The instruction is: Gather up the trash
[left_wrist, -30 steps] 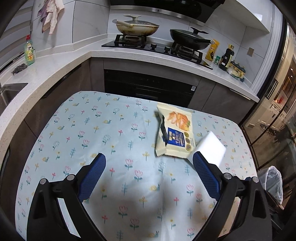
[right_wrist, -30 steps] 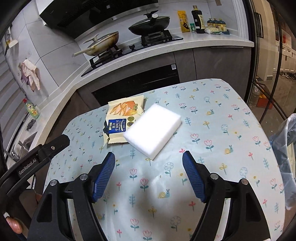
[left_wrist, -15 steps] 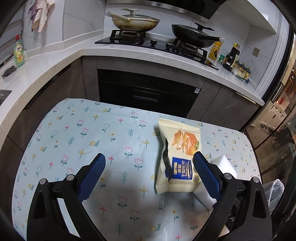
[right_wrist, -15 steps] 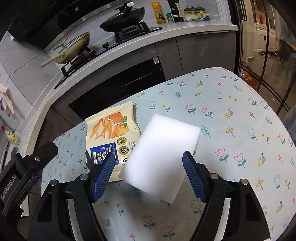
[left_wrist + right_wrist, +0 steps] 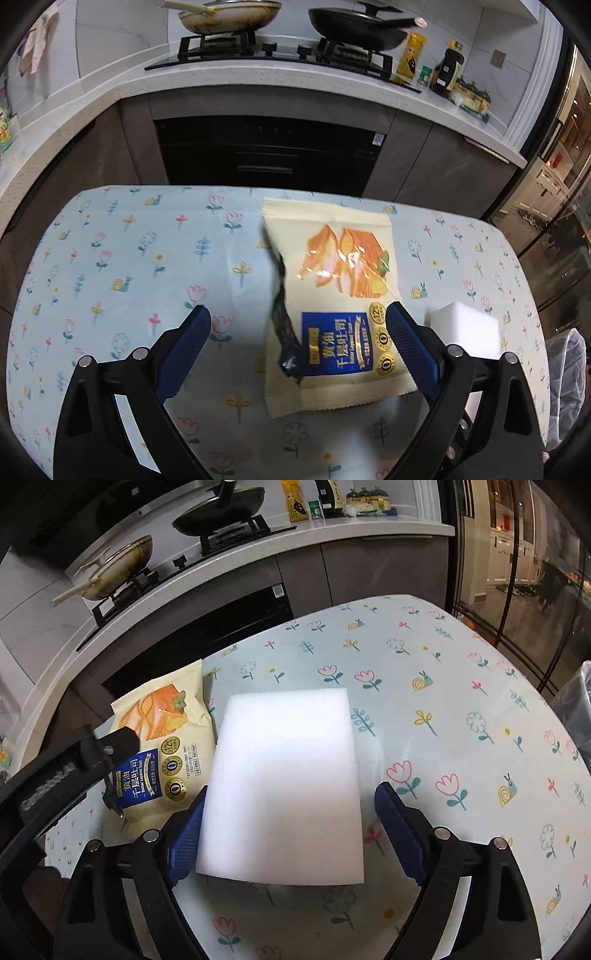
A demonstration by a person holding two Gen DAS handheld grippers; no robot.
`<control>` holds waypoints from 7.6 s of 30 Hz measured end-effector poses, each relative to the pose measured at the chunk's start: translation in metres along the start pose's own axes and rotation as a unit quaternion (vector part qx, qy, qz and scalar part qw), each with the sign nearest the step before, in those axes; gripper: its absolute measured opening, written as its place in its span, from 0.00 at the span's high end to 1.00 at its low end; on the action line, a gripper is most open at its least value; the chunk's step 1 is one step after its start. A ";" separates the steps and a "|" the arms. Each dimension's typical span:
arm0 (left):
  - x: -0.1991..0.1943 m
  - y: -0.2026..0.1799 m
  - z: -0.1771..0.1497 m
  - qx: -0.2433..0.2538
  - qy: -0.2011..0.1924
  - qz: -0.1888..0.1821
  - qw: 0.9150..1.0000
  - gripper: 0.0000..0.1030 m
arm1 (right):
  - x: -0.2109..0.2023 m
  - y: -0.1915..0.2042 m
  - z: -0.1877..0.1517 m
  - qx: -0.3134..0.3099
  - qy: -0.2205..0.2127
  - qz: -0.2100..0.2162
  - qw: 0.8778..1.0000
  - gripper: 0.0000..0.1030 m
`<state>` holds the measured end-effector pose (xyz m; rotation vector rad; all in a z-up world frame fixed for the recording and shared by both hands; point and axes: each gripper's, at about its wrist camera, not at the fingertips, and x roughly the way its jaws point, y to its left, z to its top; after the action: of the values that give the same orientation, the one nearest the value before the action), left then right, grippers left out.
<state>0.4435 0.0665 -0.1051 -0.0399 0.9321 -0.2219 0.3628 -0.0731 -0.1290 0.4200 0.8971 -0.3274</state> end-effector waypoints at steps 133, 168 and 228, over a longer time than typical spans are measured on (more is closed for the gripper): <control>-0.168 -0.312 -0.151 0.178 -0.052 -0.083 0.979 0.15 | -0.204 -0.368 -0.019 0.108 -0.090 -0.047 0.989 0.20; -0.192 -0.284 -0.196 0.179 -0.033 -0.034 0.983 0.08 | -0.255 -0.341 -0.065 0.000 -0.071 -0.061 0.996 0.11; -0.198 -0.281 -0.222 0.174 -0.021 0.000 0.984 0.08 | -0.255 -0.332 -0.083 -0.041 -0.063 -0.060 0.995 0.06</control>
<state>0.1040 -0.1535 -0.0447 0.2779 0.8409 -0.3801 0.0108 -0.2969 -0.0402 0.2664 0.8117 -0.4212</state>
